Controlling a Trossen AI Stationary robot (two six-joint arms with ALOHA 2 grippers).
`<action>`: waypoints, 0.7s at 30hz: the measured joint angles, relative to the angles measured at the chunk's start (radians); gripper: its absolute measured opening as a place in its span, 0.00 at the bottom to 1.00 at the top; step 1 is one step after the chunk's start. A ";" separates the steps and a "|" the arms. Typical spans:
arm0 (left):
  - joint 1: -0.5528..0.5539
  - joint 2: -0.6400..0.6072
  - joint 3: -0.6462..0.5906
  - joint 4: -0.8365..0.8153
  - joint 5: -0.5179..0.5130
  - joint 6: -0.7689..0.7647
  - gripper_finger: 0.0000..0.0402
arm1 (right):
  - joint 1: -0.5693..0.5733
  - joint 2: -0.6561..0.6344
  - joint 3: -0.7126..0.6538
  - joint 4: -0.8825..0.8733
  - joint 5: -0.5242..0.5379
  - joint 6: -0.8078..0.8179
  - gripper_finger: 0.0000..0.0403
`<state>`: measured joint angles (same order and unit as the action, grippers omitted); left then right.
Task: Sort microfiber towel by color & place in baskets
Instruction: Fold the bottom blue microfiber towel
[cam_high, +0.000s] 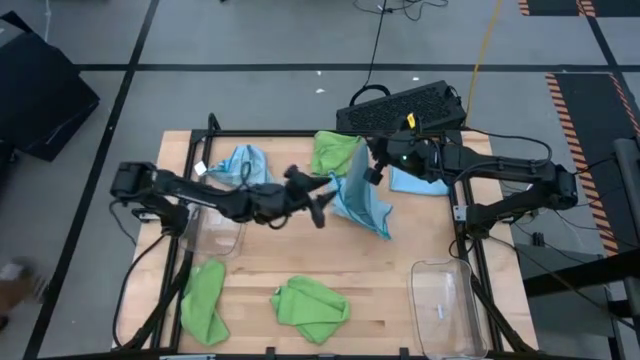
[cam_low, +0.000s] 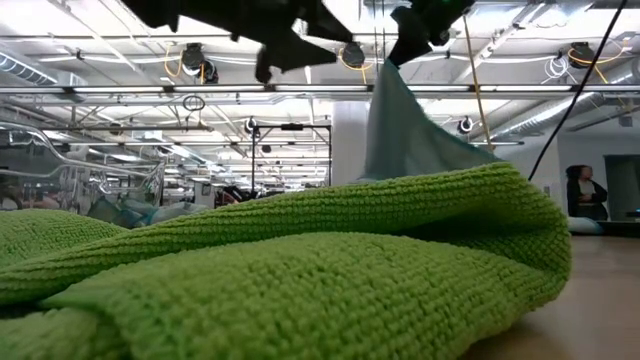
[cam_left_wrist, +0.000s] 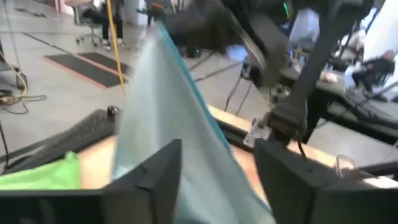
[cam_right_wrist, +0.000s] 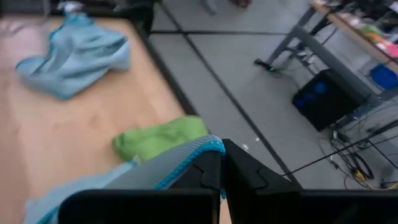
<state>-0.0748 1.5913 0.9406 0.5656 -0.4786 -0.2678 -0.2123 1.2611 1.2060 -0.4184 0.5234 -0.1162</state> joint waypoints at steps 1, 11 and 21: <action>-0.003 0.028 0.025 -0.004 0.000 -0.001 0.59 | -0.006 0.000 0.000 0.017 0.001 0.000 0.00; -0.018 0.283 0.291 -0.230 -0.001 -0.086 0.78 | -0.051 0.000 0.000 0.052 -0.002 -0.008 0.00; 0.026 0.388 0.360 -0.280 -0.024 -0.237 0.70 | -0.041 -0.042 0.000 0.056 -0.122 0.020 0.00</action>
<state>-0.0484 1.9793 1.3004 0.2860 -0.5022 -0.5043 -0.2532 1.2193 1.2060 -0.3626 0.4019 -0.0966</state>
